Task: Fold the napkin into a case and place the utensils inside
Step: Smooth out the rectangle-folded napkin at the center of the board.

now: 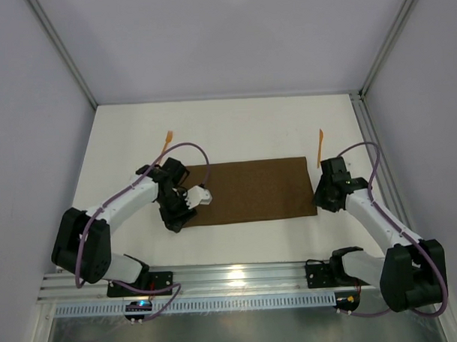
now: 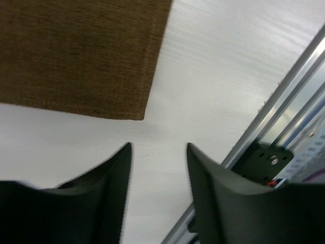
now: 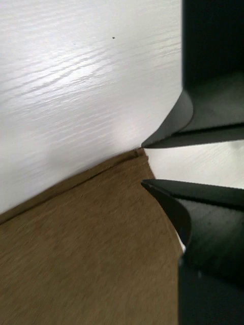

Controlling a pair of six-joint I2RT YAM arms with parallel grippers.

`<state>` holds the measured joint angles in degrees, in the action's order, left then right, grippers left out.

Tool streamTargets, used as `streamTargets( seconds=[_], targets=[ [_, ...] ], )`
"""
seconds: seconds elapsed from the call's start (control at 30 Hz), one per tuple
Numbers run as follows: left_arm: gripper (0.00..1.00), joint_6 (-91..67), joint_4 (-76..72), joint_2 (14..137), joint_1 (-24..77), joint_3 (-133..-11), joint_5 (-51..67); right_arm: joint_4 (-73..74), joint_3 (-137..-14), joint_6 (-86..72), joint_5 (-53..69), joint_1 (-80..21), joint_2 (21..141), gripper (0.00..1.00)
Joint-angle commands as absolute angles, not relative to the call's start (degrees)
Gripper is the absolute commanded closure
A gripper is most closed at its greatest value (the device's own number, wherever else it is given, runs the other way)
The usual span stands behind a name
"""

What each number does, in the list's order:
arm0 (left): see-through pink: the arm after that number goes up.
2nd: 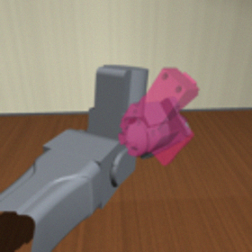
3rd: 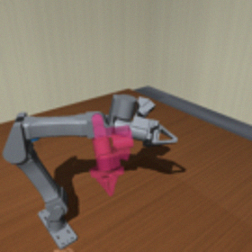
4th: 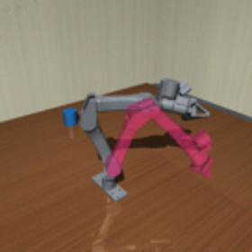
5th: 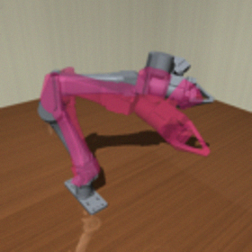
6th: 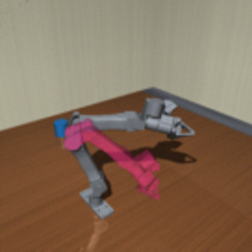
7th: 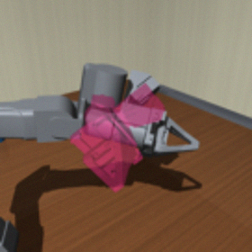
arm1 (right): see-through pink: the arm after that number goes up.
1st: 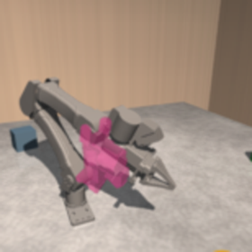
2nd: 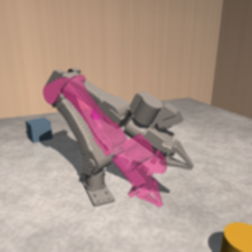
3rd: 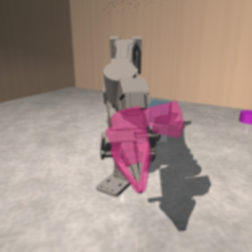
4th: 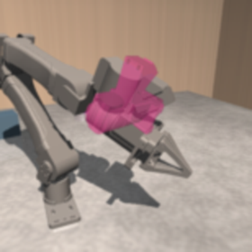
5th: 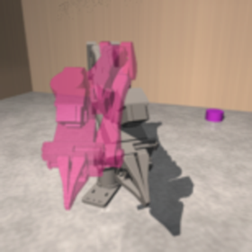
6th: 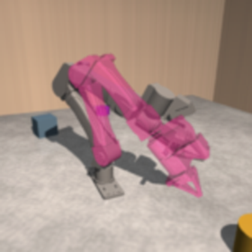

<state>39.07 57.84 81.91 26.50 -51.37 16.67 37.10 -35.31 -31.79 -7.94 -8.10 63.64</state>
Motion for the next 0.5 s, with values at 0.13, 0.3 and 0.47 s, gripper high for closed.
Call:
streamTargets(
  seconds=[0.13,0.3,0.47],
  targets=[
    [0.89,24.97,42.72,85.06,28.38,-57.13,6.16,30.07,-44.04,-30.76,-7.14,-15.12,66.43,0.90],
    [0.86,23.81,37.45,92.45,29.09,-54.77,1.33,23.74,-38.86,-34.53,-5.36,-14.16,74.08,0.97],
    [0.85,24.96,35.68,94.04,29.18,-52.82,-0.36,19.60,-34.01,-36.56,-1.59,-10.46,77.51,0.97]
  ],
)
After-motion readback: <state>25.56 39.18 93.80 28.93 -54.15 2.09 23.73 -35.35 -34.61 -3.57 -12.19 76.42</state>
